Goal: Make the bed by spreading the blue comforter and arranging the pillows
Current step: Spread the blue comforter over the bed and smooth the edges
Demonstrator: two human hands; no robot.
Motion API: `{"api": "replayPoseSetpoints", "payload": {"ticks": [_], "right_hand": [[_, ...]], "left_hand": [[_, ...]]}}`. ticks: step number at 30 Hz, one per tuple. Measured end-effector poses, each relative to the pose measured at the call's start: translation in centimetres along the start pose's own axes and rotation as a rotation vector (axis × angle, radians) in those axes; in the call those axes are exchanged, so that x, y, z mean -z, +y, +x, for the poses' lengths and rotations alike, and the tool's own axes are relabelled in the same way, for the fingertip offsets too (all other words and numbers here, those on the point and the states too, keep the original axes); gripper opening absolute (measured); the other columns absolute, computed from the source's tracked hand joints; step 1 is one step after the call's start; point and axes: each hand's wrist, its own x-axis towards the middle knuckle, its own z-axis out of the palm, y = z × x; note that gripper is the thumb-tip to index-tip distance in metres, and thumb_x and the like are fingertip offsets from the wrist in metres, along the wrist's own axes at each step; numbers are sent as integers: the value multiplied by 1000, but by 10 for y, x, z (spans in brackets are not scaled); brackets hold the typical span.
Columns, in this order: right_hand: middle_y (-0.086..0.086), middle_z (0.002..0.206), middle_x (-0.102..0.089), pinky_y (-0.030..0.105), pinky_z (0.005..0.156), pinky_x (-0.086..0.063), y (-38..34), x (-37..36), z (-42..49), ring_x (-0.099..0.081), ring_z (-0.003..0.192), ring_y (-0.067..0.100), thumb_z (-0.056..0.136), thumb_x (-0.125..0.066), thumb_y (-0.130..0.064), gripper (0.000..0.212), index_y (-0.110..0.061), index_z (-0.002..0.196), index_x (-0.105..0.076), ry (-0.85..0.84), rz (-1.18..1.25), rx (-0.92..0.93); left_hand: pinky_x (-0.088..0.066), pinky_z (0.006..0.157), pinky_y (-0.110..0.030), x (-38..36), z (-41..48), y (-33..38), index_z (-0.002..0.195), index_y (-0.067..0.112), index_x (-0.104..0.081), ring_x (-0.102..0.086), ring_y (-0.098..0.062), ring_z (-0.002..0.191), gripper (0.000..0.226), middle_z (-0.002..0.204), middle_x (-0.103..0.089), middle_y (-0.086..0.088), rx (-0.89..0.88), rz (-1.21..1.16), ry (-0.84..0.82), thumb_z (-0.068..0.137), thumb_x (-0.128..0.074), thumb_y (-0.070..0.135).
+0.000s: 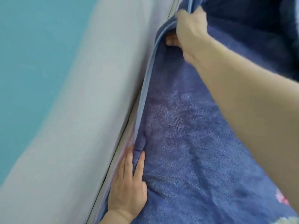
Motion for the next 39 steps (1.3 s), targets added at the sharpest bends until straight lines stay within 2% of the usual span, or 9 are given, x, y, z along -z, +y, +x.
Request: {"api": "replayPoseSetpoints", "payload": {"ticks": [5, 9, 12, 21, 28, 32, 34, 36, 39], "right_hand": [[4, 155, -33, 30, 118, -22, 87, -18, -17, -28, 143, 17, 92, -50, -6, 44, -12, 135, -55, -459, -172, -100], [6, 115, -71, 33, 107, -44, 90, 14, -35, -61, 116, 19, 81, -63, -5, 24, -12, 101, -75, -210, 190, -192], [-4, 110, -69, 16, 89, -47, 113, 49, -105, -61, 103, 8, 85, -56, -5, 30, -16, 110, -68, -85, -145, -26], [5, 129, -51, 37, 101, -31, 235, 145, -366, -42, 121, 22, 81, -51, -56, 64, -10, 127, -53, 11, -978, 162], [3, 57, -49, 34, 66, -24, 204, 101, -345, -47, 56, 27, 90, -38, -20, 27, -20, 63, -35, 179, -880, 220], [5, 76, -58, 44, 81, -44, 208, 101, -369, -51, 75, 27, 93, -46, -21, 21, -14, 74, -50, -18, -790, 192], [4, 116, -59, 44, 105, -35, 223, 118, -386, -50, 110, 26, 94, -51, -30, 28, -11, 114, -58, -200, -879, 136], [3, 148, -41, 37, 117, -18, 231, 131, -413, -31, 138, 23, 93, -49, -39, 57, -13, 143, -40, -256, -910, 154], [5, 148, -46, 34, 112, -21, 247, 148, -478, -29, 137, 19, 88, -47, -40, 59, -13, 141, -46, -189, -928, 245]], "left_hand": [[-15, 114, -29, -9, 5, -7, 145, 21, -26, -41, -36, 121, 80, 140, -39, -24, -45, 5, 154, 65, -33, 13], [-22, 106, -35, -8, 3, -8, 145, 17, -32, -37, -36, 123, 75, 143, -35, -24, -44, 0, 126, 69, -33, 16], [-34, 101, -41, -7, 3, -7, 139, 15, -42, -40, -36, 124, 65, 144, -41, -25, -1, -51, 92, 75, -33, 16], [-47, 88, -41, 43, -22, -5, 147, 42, -28, -54, -33, 93, 57, 111, -56, -13, 163, -246, -168, 93, -43, 41], [-47, 48, -44, 98, -34, -7, 139, 15, -49, -58, -42, 54, 61, 78, -55, -24, -71, 186, -80, 81, -66, 5], [-51, 62, -43, 91, -45, -13, 152, 13, -19, -60, -36, 84, 72, 105, -51, -17, -71, 529, -213, 89, -51, 1], [-51, 79, -39, 75, -46, -3, 154, 14, 0, -52, -32, 105, 73, 123, -43, -17, -19, 594, -263, 93, -40, 5], [-48, 87, -42, 67, -57, -2, 153, 16, 6, -49, -36, 109, 75, 127, -39, -21, 69, 509, -296, 93, -38, 4], [-44, 83, -53, 59, -105, -18, 154, 24, -3, -50, -42, 97, 70, 120, -42, -26, 183, 267, -282, 96, -39, 8]]}}
